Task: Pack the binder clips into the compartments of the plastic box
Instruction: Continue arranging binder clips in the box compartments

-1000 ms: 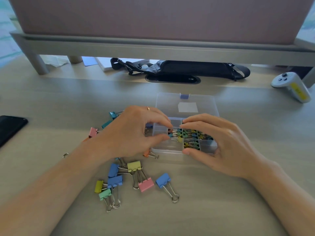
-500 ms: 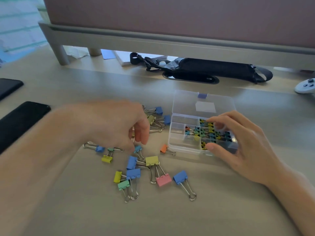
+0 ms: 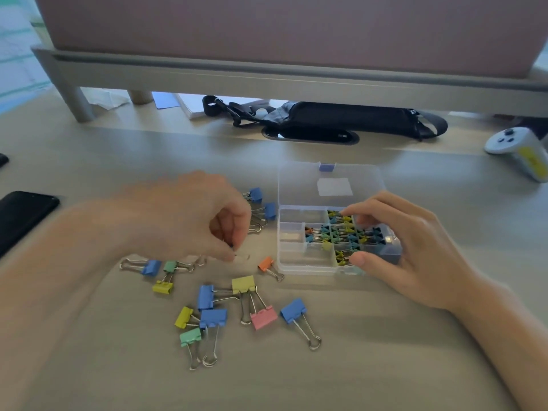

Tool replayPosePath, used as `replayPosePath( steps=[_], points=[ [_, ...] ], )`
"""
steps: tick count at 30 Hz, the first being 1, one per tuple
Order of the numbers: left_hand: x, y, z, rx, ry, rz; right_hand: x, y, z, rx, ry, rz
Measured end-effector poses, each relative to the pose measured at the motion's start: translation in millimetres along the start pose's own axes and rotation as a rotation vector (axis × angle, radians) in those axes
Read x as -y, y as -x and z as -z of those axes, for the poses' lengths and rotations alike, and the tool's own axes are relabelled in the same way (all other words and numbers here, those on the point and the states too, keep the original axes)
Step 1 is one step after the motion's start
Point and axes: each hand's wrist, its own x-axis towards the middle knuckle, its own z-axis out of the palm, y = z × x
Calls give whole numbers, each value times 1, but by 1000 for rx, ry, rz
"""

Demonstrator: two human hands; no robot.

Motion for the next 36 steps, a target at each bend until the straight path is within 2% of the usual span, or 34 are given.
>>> replayPosePath(
  steps=[4,6,14,22,29,36],
  points=[
    [-17,-14,-10,-385,181,-64,0,0,0,-12,-20,-28],
    [-27,-22,-25,-431,214,-82,0,0,0,-18,-26,-30],
    [-32,-33,-37,-408,155,-76,0,0,-3,-28,-39,-48],
    [-43,-32,-37,-448,-6,-92,1,0,-4,-32,-23,-47],
    [-47,-34,-44,-450,-169,-31,1,0,-4,-20,6,-46],
    [-57,-41,-43,-402,-172,54,6,-2,-2,8,70,-31]
  ],
)
